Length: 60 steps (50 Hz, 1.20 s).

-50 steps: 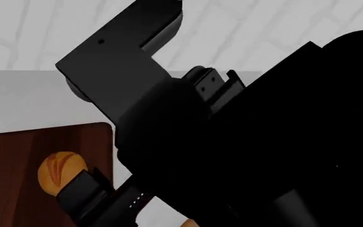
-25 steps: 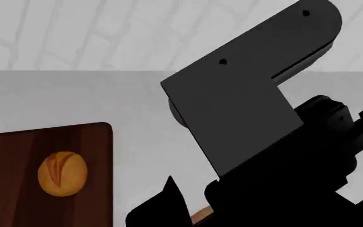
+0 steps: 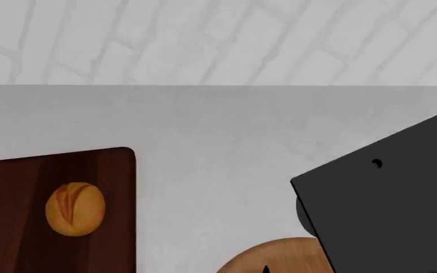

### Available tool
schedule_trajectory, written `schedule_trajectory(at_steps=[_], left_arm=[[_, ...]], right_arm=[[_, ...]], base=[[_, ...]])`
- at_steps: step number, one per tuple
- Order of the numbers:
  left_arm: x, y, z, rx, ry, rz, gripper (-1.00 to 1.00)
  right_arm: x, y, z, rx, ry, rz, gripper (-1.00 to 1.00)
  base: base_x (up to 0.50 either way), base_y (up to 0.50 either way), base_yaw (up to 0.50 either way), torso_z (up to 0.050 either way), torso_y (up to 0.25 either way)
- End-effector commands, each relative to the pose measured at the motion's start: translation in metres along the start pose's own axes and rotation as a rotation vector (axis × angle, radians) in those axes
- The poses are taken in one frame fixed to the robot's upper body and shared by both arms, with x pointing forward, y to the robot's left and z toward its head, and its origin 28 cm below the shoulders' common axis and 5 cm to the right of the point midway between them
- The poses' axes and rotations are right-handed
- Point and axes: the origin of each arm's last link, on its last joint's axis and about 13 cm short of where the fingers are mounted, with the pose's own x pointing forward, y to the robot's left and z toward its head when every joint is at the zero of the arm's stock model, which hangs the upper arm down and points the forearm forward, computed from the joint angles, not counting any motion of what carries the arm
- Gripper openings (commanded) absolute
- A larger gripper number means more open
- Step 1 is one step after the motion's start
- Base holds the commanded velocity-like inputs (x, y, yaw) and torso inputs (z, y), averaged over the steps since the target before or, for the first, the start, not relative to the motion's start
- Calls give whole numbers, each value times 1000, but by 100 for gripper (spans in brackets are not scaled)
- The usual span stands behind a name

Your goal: Place all breads on the cutting board.

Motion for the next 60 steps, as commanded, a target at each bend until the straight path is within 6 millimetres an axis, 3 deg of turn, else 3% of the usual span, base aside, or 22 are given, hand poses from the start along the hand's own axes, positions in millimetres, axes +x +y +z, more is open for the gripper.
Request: schedule_trajectory(at_steps=[1,16,28,40,60], left_arm=[[6,-2,-6,1,1,-11,100],[9,-4,-8,1,-1,-14,100],[3,-4,1,-12,-5,-26,100],[5,-5,-8,-8,9,-24,100],[-4,-6,-6,6,20,-23,100]], right_arm=[[-7,3,-9,15,56,-20,100],[-32,8,-14,12,177,-24,100],[-21,7,-14,-18,229,-53,100],[-23,2,-13,-15,232,-42,100],[10,-8,-27,38,253,16,100]], base=[[0,0,0,0,0],[0,0,0,0,0],[0,0,0,0,0],[0,0,0,0,0],[0,0,0,0,0]])
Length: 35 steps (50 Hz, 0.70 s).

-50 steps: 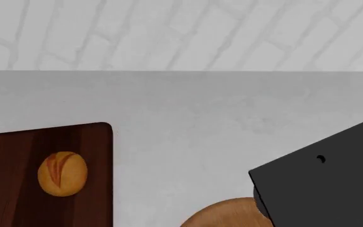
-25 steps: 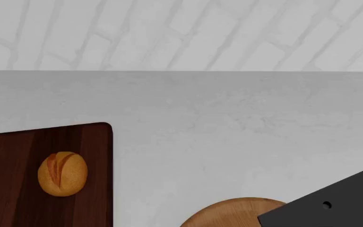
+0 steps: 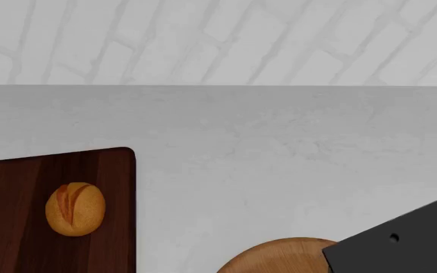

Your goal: Place all breads on the cutting board.

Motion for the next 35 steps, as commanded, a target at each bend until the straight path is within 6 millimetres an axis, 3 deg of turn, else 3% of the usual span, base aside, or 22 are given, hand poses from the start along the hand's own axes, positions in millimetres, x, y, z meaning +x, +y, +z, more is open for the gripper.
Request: schedule_trajectory(at_steps=[1,14,20,29,35], left_arm=[[0,-1,-2,6,5,0,100],[5,-1,-7,13,11,0,100],[-6,-2,2,15,9,-1,100],[9,-3,-7,21,11,-1,100],[7,-3,-5,24,11,-2,100]], right_arm=[[16,-6,-4,26,14,26,100],[29,-12,-10,64,14,42,100],[38,-13,-10,94,5,59,100],[47,-16,-14,129,4,69,100],[49,-17,-18,144,9,75,100]], base=[[0,0,0,0,0],[0,0,0,0,0],[0,0,0,0,0],[0,0,0,0,0],[0,0,0,0,0]])
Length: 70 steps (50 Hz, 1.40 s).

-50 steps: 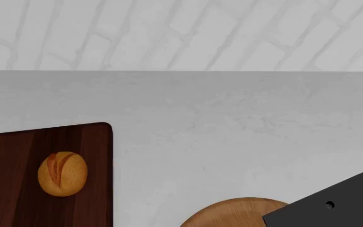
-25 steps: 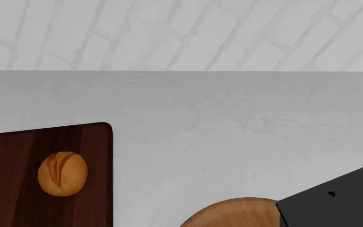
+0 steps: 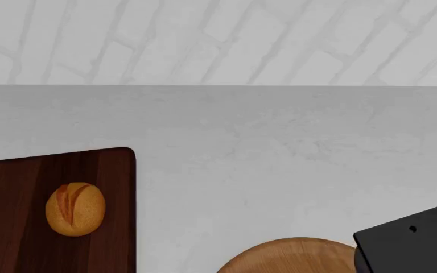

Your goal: Place all breads on the cutting board.

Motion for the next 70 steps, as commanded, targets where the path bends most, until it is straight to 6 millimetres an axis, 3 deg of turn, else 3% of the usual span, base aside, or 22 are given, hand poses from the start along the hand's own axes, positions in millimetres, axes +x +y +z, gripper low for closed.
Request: schedule_trajectory(at_steps=[1,70], left_arm=[[3,0,-1,6,0,-1,100],[0,-1,1,18,-11,2,100]], right_arm=[[8,-4,-5,32,2,12,100],[35,-8,-32,88,58,37,100]], base=[[0,0,0,0,0],[0,0,0,0,0]])
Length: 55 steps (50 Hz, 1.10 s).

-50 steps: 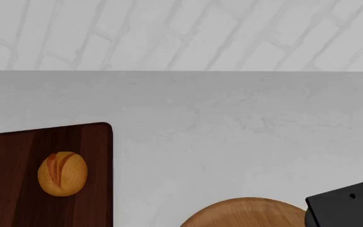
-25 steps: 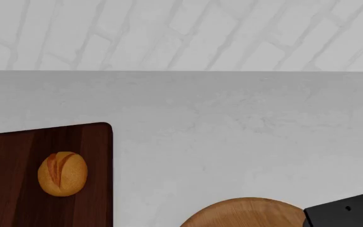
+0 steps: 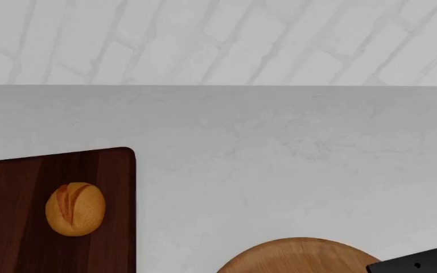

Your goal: Place all breads on the cutting board.

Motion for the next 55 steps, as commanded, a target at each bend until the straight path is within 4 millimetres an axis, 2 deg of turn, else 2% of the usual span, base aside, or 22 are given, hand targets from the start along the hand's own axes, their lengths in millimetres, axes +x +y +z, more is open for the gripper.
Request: schedule_trajectory(at_steps=[1,6,21,22,29,33,44,55], left_arm=[[-1,0,0,2,0,-1,100],[-9,1,7,3,1,-1,100],[1,-1,-1,7,4,-1,100],[1,-1,-1,6,4,0,100],[3,0,-1,3,-1,1,100],[-3,1,4,0,-3,4,100],[-1,0,6,-9,-15,2,100],[-4,2,10,-13,-20,3,100]], right_arm=[[4,-1,-4,9,9,0,100],[12,-3,-5,20,14,-2,100],[16,-7,-14,43,30,5,100],[16,-7,-14,41,30,3,-100],[12,-6,-11,30,22,1,-100],[5,-5,-6,25,8,-7,-100],[-24,16,18,-78,-60,21,-100],[-27,36,36,-177,-106,90,-100]], base=[[0,0,0,0,0],[0,0,0,0,0],[1,0,0,0,0],[0,-3,0,0,0],[0,0,0,0,0],[0,0,0,0,0],[0,0,0,0,0],[0,0,0,0,0]])
